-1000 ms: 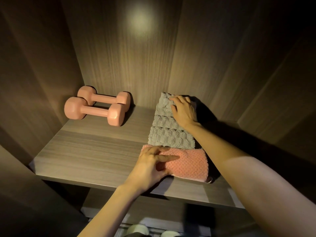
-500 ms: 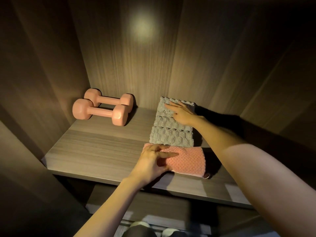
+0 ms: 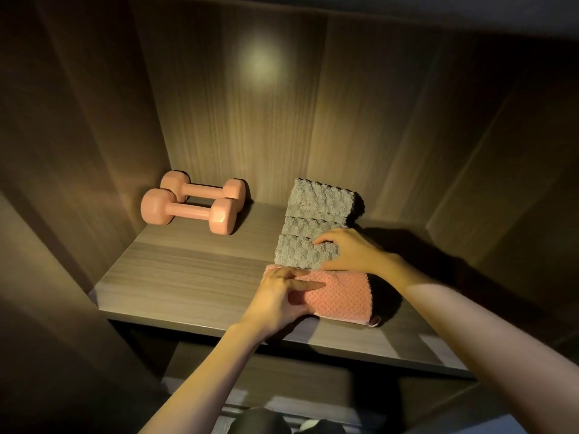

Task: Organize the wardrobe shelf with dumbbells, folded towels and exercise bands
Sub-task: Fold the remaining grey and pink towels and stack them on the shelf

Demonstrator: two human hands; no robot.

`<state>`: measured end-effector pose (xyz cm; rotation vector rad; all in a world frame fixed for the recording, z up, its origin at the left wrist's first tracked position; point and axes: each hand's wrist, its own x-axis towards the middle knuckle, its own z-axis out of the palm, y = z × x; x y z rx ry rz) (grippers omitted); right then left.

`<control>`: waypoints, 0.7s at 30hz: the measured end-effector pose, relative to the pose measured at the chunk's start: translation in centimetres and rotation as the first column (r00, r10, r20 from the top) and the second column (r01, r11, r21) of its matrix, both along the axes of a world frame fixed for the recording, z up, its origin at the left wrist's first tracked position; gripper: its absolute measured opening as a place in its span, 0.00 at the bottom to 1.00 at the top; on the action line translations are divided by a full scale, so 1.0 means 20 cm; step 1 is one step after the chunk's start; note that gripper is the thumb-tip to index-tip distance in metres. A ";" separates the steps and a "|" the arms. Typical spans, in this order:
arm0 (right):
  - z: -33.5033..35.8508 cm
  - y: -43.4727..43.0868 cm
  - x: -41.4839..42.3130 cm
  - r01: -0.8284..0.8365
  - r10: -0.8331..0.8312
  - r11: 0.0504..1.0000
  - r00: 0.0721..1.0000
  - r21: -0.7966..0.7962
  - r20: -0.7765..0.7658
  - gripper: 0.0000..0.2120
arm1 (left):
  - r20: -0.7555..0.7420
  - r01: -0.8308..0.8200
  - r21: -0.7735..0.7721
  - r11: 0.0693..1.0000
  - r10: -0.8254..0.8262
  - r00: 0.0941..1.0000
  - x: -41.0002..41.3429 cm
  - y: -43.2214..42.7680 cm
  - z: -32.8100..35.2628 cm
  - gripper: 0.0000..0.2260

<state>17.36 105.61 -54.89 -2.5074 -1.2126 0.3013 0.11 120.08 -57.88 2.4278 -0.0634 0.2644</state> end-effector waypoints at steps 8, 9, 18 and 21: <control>-0.05 0.10 -0.06 -0.039 0.040 0.999 0.999 -0.016 0.029 0.31 | 0.012 0.016 0.009 1.000 -0.016 1.000 -0.02 0.00 0.01 0.22; -0.05 0.10 -0.07 -0.042 0.042 0.999 0.999 0.004 0.026 0.31 | 0.013 0.017 0.014 1.000 -0.018 1.000 -0.02 0.00 0.01 0.22; 0.11 0.06 0.03 0.019 -0.096 0.961 0.959 0.276 0.268 0.30 | 0.014 0.016 0.013 1.000 -0.016 1.000 -0.02 0.01 0.01 0.22; 0.18 0.06 0.13 0.039 -0.144 0.941 0.945 0.335 0.295 0.30 | 0.020 0.005 0.003 1.000 -0.005 1.000 -0.01 0.01 0.00 0.22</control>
